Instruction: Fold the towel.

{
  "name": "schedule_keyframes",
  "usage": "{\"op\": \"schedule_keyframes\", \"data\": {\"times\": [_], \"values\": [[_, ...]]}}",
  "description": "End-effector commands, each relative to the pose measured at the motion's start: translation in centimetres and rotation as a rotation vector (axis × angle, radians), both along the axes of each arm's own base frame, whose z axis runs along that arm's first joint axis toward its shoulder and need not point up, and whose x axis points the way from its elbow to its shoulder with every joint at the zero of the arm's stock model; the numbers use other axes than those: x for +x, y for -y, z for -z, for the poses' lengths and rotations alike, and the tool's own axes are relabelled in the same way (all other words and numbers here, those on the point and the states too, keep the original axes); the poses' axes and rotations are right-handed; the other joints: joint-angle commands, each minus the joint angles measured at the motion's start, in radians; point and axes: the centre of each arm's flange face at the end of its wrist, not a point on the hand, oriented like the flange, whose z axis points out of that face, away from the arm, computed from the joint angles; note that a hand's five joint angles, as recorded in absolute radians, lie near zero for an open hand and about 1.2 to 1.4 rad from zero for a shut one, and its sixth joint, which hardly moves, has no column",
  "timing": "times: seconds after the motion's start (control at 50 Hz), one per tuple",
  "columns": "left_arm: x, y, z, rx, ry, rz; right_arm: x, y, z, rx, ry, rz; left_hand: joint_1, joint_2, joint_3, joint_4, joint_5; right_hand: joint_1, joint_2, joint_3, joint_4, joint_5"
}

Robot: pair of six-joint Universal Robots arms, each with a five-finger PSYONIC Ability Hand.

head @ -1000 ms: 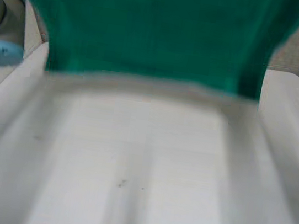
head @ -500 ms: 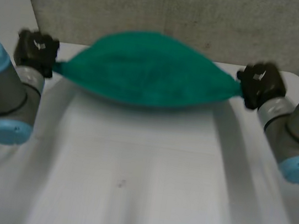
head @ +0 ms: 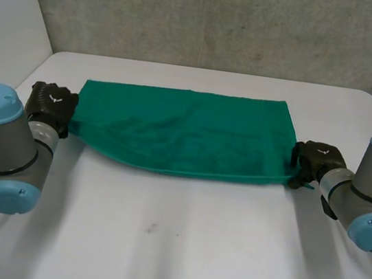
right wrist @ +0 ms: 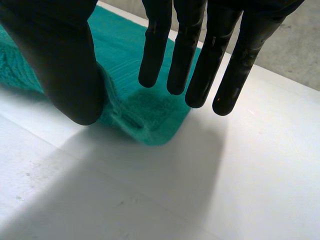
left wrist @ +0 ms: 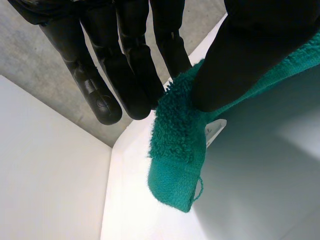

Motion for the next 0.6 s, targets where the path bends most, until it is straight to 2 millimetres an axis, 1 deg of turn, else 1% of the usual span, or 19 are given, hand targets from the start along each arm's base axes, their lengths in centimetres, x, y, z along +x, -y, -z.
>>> {"op": "schedule_keyframes", "data": {"times": [0.02, 0.08, 0.12, 0.14, 0.16, 0.2, 0.28, 0.32, 0.36, 0.38, 0.44, 0.46, 0.52, 0.54, 0.56, 0.58, 0.6], "values": [[-0.1, -0.1, -0.4, -0.009, -0.004, 0.001, -0.7, 0.2, 0.0, 0.028, -0.005, -0.008, 0.275, 0.199, 0.204, 0.202, 0.249, 0.196, 0.099, 0.105, 0.108, 0.099], [0.0, -0.1, -0.3, -0.006, -0.001, -0.001, -0.8, -0.1, 0.1, 0.060, -0.009, -0.008, 0.275, 0.199, 0.204, 0.202, 0.249, 0.249, 0.152, 0.158, 0.161, 0.152], [0.0, -0.1, -0.3, -0.006, -0.001, -0.001, -0.8, -0.1, 0.1, 0.068, -0.008, -0.013, 0.275, 0.199, 0.204, 0.202, 0.249, 0.384, 0.286, 0.292, 0.295, 0.287], [0.0, -0.1, -0.2, -0.004, -0.001, -0.001, -0.8, -0.2, 0.2, 0.072, -0.005, -0.015, 0.275, 0.199, 0.204, 0.202, 0.249, 0.474, 0.377, 0.383, 0.386, 0.377], [0.0, -0.2, -0.1, 0.000, 0.002, 0.001, -0.7, -0.2, 0.2, 0.072, -0.005, -0.020, 0.275, 0.199, 0.204, 0.202, 0.249, 0.750, 0.653, 0.659, 0.662, 0.653], [0.0, -0.3, 0.0, 0.012, 0.007, 0.000, -0.8, -0.2, 0.2, 0.072, -0.009, -0.022, 0.275, 0.199, 0.204, 0.202, 0.249, 0.753, 0.656, 0.662, 0.665, 0.656], [0.3, -1.5, 0.8, 0.092, 0.036, 0.003, -1.0, -0.6, 0.4, 0.076, -0.066, -0.055, 0.275, 0.199, 0.204, 0.202, 0.249, 0.753, 0.656, 0.662, 0.665, 0.656], [0.5, -2.5, 1.0, 0.164, 0.059, 0.004, -1.1, -1.3, 0.0, 0.073, -0.137, -0.097, 0.275, 0.199, 0.204, 0.202, 0.249, 0.753, 0.656, 0.662, 0.665, 0.656], [0.7, -3.5, 1.2, 0.224, 0.081, 0.005, -1.1, -2.0, -1.2, 0.062, -0.194, -0.129, 0.275, 0.199, 0.204, 0.202, 0.249, 0.753, 0.656, 0.662, 0.665, 0.656], [1.0, -4.6, 1.4, 0.294, 0.109, 0.005, -1.4, -2.8, -2.4, 0.062, -0.261, -0.164, 0.275, 0.199, 0.204, 0.202, 0.249, 0.753, 0.656, 0.662, 0.665, 0.656], [1.8, -6.4, 1.8, 0.418, 0.164, 0.004, -2.0, -4.4, -3.5, 0.104, -0.370, -0.226, 0.275, 0.199, 0.204, 0.202, 0.249, 0.753, 0.656, 0.662, 0.665, 0.656], [2.3, -7.8, 1.9, 0.501, 0.201, 0.003, -2.8, -5.5, -3.6, 0.165, -0.448, -0.265, 0.275, 0.199, 0.204, 0.202, 0.249, 0.753, 0.656, 0.662, 0.665, 0.656], [3.0, -10.0, 1.8, 0.606, 0.247, 0.000, -4.0, -7.6, -3.5, 0.278, -0.560, -0.344, 0.275, 0.199, 0.204, 0.202, 0.249, 0.753, 0.656, 0.662, 0.665, 0.656], [3.3, -11.2, 1.6, 0.648, 0.265, 0.004, -4.7, -9.2, -3.6, 0.343, -0.626, -0.399, 0.275, 0.199, 0.204, 0.202, 0.249, 0.753, 0.656, 0.662, 0.665, 0.656], [3.5, -11.7, 1.4, 0.658, 0.274, 0.007, -5.0, -9.9, -3.8, 0.368, -0.655, -0.423, 0.275, 0.199, 0.204, 0.202, 0.249, 0.753, 0.656, 0.662, 0.665, 0.656], [3.6, -12.1, 1.3, 0.661, 0.282, 0.011, -5.0, -9.9, -3.8, 0.368, -0.655, -0.423, 0.275, 0.199, 0.204, 0.202, 0.249, 0.753, 0.656, 0.662, 0.665, 0.656], [3.6, -12.1, 1.3, 0.661, 0.282, 0.011, -5.2, -10.5, -3.8, 0.389, -0.680, -0.445, 0.275, 0.199, 0.204, 0.202, 0.249, 0.753, 0.656, 0.662, 0.665, 0.656]]}}
